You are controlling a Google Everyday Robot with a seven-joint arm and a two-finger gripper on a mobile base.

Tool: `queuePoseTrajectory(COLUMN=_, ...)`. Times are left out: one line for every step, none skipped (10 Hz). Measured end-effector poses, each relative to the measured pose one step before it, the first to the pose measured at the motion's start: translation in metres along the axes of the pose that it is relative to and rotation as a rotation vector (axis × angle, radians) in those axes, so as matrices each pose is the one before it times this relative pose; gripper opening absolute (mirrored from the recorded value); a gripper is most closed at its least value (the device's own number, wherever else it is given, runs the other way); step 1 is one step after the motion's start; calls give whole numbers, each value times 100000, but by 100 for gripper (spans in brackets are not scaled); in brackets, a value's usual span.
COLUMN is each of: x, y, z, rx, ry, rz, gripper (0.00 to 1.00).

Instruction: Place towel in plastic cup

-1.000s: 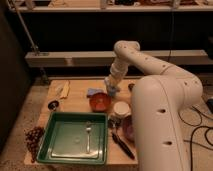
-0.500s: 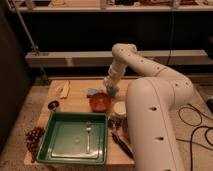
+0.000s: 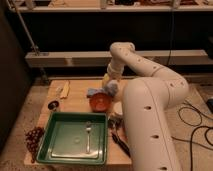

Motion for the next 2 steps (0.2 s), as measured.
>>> queuePoseTrajectory(x=-89, y=11, z=20, rx=23, ry=-300, rz=32, gripper=75)
queuePoseTrajectory(x=-94, y=114, z=-53, rx=-16, ry=-74, rz=183, gripper=75)
